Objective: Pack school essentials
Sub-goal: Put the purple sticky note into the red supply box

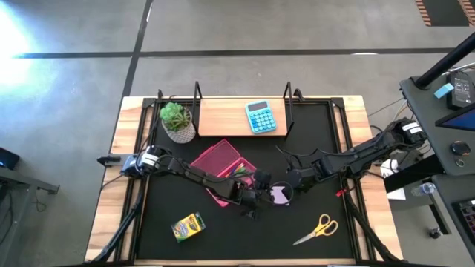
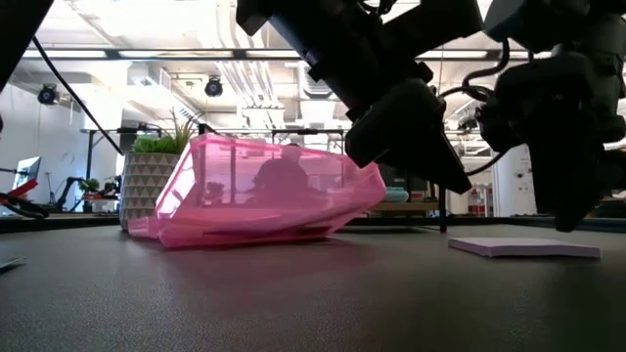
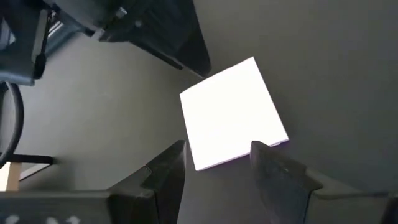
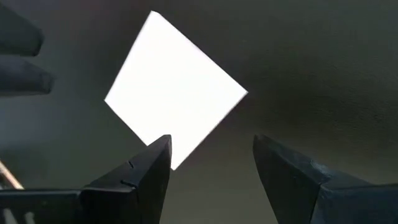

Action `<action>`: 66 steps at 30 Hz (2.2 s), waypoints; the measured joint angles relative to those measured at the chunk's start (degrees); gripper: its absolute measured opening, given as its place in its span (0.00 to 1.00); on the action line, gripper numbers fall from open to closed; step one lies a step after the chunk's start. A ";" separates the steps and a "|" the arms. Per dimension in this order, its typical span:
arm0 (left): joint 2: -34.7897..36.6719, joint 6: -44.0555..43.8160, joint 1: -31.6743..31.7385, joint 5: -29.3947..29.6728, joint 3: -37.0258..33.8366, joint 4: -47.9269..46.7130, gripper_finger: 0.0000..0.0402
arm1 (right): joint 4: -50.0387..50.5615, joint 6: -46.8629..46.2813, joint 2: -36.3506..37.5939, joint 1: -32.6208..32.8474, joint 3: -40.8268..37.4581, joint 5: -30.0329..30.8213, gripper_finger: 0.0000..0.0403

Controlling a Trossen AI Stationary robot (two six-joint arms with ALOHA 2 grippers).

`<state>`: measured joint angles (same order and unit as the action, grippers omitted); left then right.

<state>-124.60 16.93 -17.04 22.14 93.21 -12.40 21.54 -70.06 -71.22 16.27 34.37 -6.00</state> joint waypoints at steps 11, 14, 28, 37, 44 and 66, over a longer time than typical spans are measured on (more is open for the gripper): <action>-1.16 3.45 0.07 -2.70 0.25 -0.31 0.41 | -0.07 0.42 -0.01 0.00 -0.81 -0.01 0.54; -0.98 3.39 0.08 -2.67 0.09 0.22 0.41 | -0.36 0.60 0.09 0.00 -0.90 0.00 0.54; -4.82 3.15 0.20 -3.53 0.40 0.95 0.41 | -8.86 -0.47 -0.20 -0.02 -2.96 0.45 0.54; -5.38 3.01 0.99 -3.18 0.48 1.86 0.41 | -15.79 -2.26 -0.15 -0.02 -5.71 1.87 0.54; -5.73 2.90 1.40 -2.77 0.50 1.96 0.41 | -20.31 -4.93 -0.15 -0.02 -7.94 3.62 0.54; -5.93 2.84 1.46 -2.50 0.26 4.27 0.41 | -7.59 -6.99 -0.09 -0.02 -4.35 2.99 0.54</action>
<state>-130.52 19.77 -15.57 19.64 93.47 -8.13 13.95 -77.06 -71.31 16.25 30.03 -3.01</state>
